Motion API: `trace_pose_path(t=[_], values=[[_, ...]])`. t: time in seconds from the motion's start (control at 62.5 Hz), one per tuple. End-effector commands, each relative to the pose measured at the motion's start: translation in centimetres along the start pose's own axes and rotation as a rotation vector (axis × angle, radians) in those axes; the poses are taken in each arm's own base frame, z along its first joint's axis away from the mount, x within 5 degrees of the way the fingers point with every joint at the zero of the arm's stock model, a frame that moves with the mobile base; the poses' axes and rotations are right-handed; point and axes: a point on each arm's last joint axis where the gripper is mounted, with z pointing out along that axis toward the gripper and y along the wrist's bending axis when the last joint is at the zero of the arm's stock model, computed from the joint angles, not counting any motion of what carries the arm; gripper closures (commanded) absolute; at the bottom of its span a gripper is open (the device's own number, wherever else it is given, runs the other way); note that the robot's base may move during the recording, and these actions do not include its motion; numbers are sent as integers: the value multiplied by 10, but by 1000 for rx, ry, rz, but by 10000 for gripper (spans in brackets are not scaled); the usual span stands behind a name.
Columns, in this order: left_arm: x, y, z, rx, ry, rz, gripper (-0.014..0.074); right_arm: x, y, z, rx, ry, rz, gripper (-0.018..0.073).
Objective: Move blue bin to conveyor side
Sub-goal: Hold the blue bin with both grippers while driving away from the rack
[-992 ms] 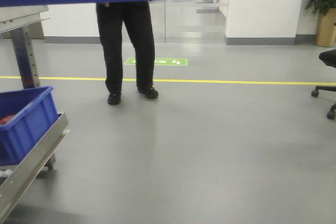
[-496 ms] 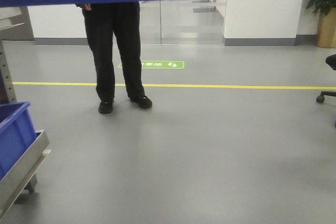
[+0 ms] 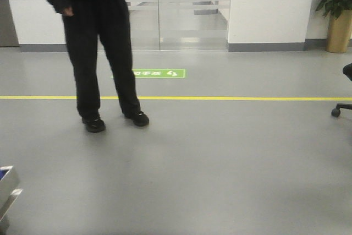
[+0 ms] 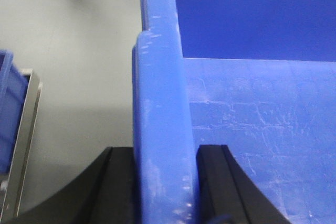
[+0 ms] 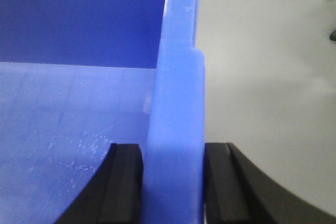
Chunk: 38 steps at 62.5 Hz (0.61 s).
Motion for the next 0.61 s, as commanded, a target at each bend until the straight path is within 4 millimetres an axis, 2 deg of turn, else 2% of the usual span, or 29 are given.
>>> trace_pose_path(t=[0.0,0.592], values=[[-10,-4,-11,50,-135,14,615,-10,-1,-12,7,-139,-22,648],[-11,-3,-11,50,-139,13,615,-16,0,-12,4,-194,-23,648]])
